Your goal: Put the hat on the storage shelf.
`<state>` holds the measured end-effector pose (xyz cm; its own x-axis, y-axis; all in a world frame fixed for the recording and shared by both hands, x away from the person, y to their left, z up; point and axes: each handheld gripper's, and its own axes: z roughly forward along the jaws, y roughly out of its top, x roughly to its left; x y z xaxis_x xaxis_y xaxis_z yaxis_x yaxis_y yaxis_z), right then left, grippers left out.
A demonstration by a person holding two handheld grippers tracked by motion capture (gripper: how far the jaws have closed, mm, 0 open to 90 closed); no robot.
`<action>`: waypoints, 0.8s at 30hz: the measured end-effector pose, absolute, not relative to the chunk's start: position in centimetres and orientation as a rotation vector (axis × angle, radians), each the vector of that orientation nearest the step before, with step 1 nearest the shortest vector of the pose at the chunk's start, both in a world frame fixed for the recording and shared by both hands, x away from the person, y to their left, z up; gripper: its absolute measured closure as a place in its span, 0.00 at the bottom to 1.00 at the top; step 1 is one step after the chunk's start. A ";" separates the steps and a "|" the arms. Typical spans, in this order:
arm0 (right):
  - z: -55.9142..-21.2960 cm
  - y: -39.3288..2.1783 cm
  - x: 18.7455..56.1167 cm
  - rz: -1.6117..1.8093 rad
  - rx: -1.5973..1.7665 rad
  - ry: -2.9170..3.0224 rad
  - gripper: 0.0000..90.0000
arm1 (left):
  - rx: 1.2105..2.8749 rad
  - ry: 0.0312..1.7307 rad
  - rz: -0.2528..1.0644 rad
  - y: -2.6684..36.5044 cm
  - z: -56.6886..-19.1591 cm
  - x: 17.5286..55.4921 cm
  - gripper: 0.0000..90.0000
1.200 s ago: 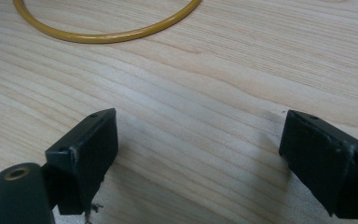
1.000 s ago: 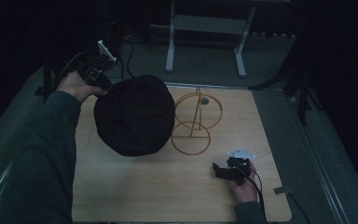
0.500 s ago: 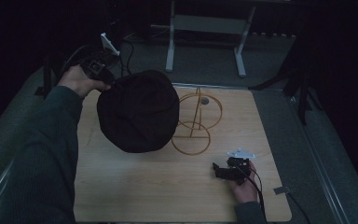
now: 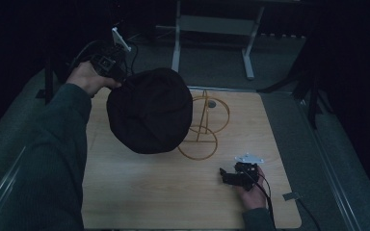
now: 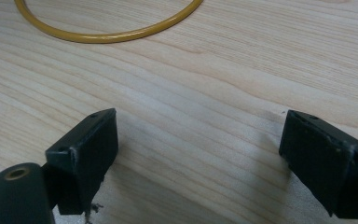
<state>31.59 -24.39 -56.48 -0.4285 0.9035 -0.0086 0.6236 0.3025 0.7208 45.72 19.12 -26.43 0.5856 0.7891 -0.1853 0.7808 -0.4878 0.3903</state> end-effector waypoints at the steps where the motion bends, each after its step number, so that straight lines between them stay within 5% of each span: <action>1: -56.5 -24.4 31.6 0.913 1.362 2.161 0.13 | 2.384 1.256 0.025 19.1 -26.3 45.8 0.84; 24: -56.5 -24.4 31.6 0.913 1.361 2.163 0.13 | 2.339 1.279 0.042 16.3 -24.0 47.0 0.84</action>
<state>31.58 -24.40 -56.47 -0.4294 0.9031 -0.0086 0.6239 0.3035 0.7202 46.95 16.28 -23.96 0.5649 0.8022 -0.1932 0.7877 -0.4545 0.4159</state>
